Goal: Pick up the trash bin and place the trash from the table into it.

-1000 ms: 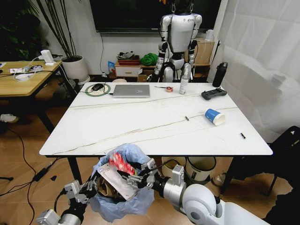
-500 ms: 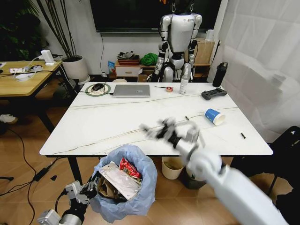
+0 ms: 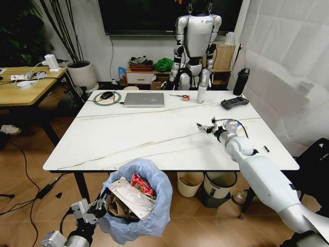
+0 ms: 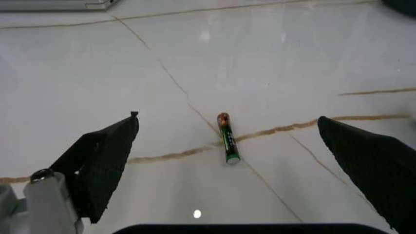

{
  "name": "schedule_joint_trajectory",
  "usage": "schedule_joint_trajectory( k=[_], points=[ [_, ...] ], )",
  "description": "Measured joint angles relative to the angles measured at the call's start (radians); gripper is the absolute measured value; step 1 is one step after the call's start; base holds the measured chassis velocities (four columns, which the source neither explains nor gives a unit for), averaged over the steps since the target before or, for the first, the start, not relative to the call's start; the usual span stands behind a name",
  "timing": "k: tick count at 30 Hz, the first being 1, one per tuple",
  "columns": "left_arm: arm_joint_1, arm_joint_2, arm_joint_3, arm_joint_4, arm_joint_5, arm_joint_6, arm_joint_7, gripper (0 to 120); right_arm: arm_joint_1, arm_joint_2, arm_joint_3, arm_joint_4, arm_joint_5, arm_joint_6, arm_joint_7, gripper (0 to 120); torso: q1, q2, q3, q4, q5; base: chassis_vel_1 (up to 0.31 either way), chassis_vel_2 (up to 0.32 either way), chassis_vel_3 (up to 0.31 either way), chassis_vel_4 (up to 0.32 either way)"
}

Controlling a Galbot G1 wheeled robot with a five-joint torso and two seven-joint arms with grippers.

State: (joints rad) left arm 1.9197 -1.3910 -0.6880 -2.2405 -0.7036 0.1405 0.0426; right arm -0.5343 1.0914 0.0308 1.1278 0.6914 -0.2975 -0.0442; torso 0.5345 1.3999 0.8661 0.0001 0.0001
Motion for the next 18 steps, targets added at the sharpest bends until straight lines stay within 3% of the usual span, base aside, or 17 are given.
schedule_joint_trajectory(
  k=[9, 14, 18],
  points=[
    [0.0, 0.003, 0.0, 0.0, -0.001, 0.0, -0.001, 0, 0.016, 0.035, -0.012, -0.047, -0.011, 0.012, -0.012, 93, 0.0, 0.0, 0.0, 0.0001, -0.0001, 0.0, 0.0, 0.0, 0.0],
    [0.003, 0.006, -0.003, 0.0, -0.003, 0.0, -0.001, 0, 0.019, 0.053, -0.02, -0.069, -0.015, 0.014, -0.013, 68, 0.0, 0.0, 0.0, 0.0002, -0.0001, 0.0, 0.0, 0.0, 0.0],
    [0.006, 0.008, -0.004, -0.002, -0.005, 0.0, -0.001, 0, 0.02, 0.056, -0.022, -0.078, -0.016, 0.016, -0.013, 57, 0.0, 0.0, 0.0, 0.0001, -0.0002, 0.0, 0.0, 0.0, 0.0]
  ],
)
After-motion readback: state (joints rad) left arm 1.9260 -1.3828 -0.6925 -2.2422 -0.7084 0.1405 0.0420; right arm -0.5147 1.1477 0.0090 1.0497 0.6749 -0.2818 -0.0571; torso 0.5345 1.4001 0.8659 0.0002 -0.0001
